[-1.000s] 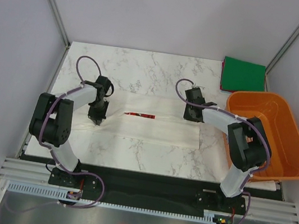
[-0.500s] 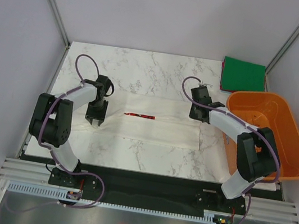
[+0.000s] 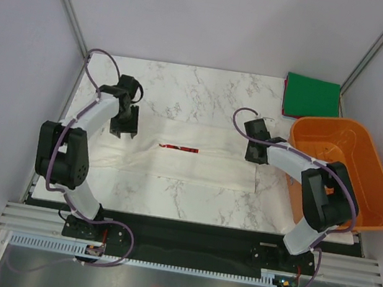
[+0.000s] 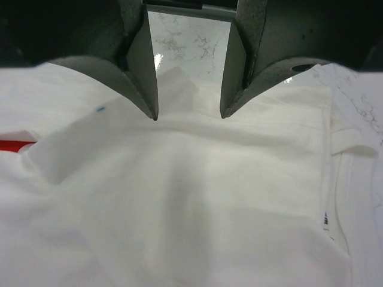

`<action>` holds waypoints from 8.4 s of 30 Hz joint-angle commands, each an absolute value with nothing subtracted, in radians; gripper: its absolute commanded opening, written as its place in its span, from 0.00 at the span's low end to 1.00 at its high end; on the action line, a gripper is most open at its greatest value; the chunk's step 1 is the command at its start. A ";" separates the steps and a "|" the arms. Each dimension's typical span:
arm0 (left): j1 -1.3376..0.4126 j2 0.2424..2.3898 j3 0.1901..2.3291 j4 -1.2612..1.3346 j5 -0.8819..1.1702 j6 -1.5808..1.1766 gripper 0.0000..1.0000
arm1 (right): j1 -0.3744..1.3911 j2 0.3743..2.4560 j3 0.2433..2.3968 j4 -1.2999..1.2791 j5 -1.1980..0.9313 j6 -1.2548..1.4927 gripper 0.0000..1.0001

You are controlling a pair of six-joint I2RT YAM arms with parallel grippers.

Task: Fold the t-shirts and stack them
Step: Fold the tshirt

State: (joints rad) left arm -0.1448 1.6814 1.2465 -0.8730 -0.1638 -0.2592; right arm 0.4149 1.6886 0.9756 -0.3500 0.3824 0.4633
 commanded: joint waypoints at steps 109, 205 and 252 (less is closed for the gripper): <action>0.416 1.344 1.009 -0.601 -0.025 -0.621 0.55 | 1.038 2.200 1.695 -0.218 0.193 1.238 0.47; 0.399 1.440 0.796 -0.534 0.137 -0.663 0.45 | 1.058 2.123 1.603 -0.129 0.199 1.232 0.00; 0.359 1.135 0.815 -0.690 0.058 -0.719 0.02 | 1.054 2.053 1.511 -0.109 0.173 1.209 0.00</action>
